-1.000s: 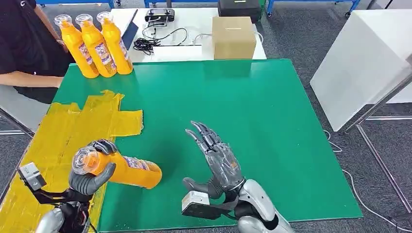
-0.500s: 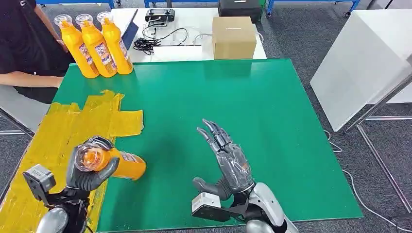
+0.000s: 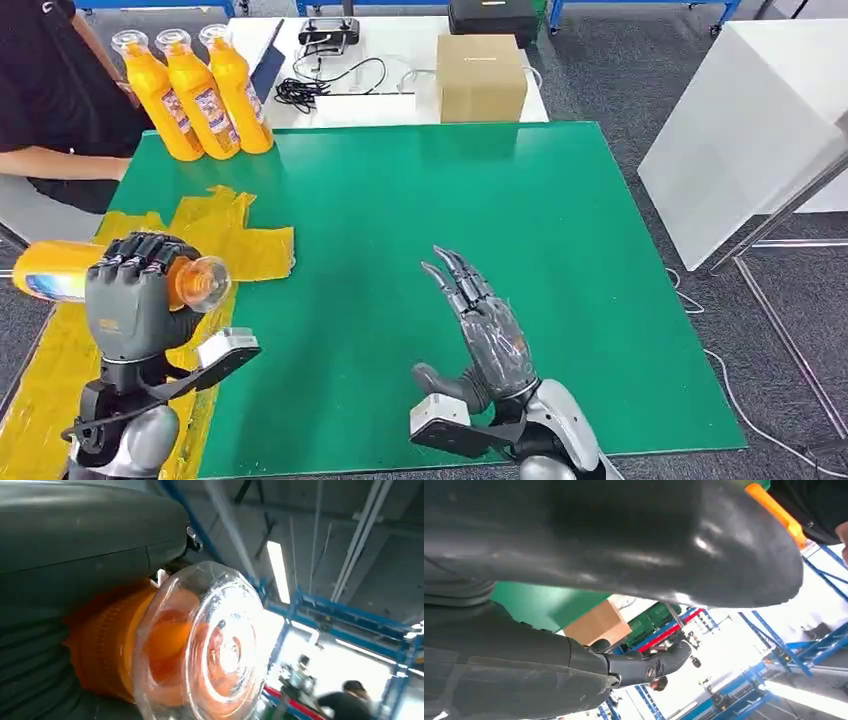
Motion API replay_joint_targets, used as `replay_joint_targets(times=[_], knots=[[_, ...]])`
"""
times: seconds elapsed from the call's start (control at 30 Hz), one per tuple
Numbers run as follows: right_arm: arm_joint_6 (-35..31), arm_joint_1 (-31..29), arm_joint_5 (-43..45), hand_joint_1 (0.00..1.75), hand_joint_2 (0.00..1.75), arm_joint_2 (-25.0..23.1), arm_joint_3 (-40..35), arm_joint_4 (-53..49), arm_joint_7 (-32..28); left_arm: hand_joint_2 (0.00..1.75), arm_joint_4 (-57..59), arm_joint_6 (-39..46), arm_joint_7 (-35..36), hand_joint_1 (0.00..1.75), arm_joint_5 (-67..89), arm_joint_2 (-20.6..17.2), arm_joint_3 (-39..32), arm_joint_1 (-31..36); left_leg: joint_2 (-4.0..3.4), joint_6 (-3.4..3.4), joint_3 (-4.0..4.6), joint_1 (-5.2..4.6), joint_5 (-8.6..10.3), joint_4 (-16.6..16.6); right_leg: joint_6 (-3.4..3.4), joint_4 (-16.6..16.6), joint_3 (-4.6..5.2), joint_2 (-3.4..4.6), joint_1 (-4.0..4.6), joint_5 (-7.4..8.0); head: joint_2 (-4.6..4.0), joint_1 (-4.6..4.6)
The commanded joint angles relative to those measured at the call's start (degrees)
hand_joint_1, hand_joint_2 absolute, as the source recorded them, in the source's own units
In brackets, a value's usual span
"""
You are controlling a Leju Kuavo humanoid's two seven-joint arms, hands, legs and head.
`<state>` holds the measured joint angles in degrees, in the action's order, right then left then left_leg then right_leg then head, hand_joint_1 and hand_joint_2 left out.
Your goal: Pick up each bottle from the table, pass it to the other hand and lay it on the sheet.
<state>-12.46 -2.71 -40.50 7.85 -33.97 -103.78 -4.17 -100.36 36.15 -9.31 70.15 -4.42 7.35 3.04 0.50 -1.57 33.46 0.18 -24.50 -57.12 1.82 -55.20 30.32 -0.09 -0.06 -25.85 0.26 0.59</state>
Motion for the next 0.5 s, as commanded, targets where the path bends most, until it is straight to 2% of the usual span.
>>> replay_joint_targets(times=[0.03,0.27,0.5], knots=[[2.12,-4.41,1.48,0.00,0.00,-0.26,-1.13,2.22,0.85,1.75,19.73,-1.79,7.29,1.75,12.95,-5.89,6.52,6.95,0.01,0.07,-0.23,0.02,0.00,0.11,-0.02,0.11,-0.25,-0.05,0.02,-0.02,0.00,0.00],[4.00,-6.14,2.13,0.00,0.00,-0.95,-2.19,3.20,1.29,1.75,35.48,-6.86,8.26,1.75,12.58,-5.66,10.71,10.22,-0.01,0.05,-0.23,-0.03,0.02,0.13,0.00,0.09,-0.23,-0.02,-0.03,-0.01,0.00,-0.02],[4.11,-6.29,2.16,0.00,0.00,-1.01,-2.28,3.31,1.32,1.75,36.47,-7.02,8.18,1.75,12.25,-5.65,10.92,10.44,-0.03,0.06,-0.17,0.02,-0.03,0.07,0.00,0.08,-0.20,0.00,0.02,-0.04,0.00,0.02]])
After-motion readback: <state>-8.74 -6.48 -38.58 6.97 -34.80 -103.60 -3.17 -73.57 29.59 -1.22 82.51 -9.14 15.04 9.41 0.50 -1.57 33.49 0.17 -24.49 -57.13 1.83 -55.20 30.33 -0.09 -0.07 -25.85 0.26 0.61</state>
